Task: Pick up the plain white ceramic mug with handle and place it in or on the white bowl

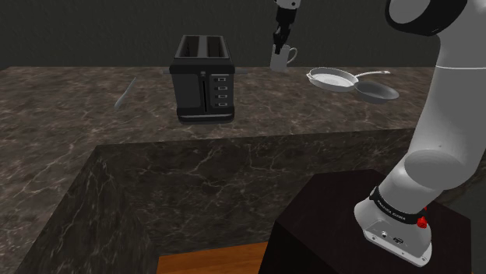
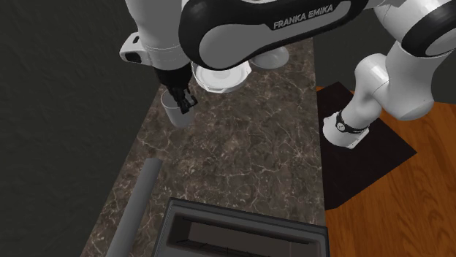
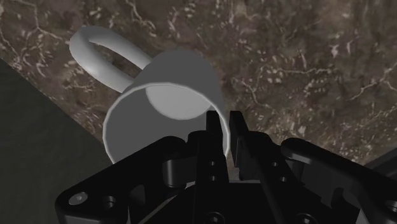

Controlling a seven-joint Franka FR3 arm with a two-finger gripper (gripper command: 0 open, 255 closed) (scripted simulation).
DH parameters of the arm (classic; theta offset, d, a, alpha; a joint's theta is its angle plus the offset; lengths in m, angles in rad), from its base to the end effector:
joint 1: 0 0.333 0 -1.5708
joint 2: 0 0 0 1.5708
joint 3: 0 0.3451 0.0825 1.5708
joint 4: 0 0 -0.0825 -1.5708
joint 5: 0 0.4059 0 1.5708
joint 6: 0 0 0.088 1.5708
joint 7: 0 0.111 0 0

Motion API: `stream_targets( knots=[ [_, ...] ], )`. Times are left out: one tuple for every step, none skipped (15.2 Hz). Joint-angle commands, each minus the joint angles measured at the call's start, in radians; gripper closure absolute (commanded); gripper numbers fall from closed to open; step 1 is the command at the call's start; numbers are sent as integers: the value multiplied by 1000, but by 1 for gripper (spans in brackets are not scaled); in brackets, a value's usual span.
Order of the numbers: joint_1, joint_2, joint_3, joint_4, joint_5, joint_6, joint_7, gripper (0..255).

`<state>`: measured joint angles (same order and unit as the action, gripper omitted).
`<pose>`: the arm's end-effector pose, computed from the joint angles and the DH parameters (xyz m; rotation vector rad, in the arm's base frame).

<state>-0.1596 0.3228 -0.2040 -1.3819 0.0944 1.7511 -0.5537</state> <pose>0.6580 -0.2178 0.5586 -3.1235 -0.2938 -0.0947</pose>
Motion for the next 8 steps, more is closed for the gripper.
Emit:
stream_targets(
  knots=[
    [-1, 4, 0, 35, 0, -31, 2, 255],
    [-2, 7, 0, 52, 1, -45, 2, 255],
    [-3, 10, 0, 70, 1, -60, 2, 255],
    [-5, 13, -1, 88, 2, -75, 3, 255],
    [-6, 17, -1, 107, 3, -91, 3, 255],
    [-7, 21, -1, 126, 3, -106, 3, 255],
    [-9, 25, -1, 147, 4, -122, 4, 255],
    [-10, 30, -1, 168, 5, -138, 4, 255]
  ],
)
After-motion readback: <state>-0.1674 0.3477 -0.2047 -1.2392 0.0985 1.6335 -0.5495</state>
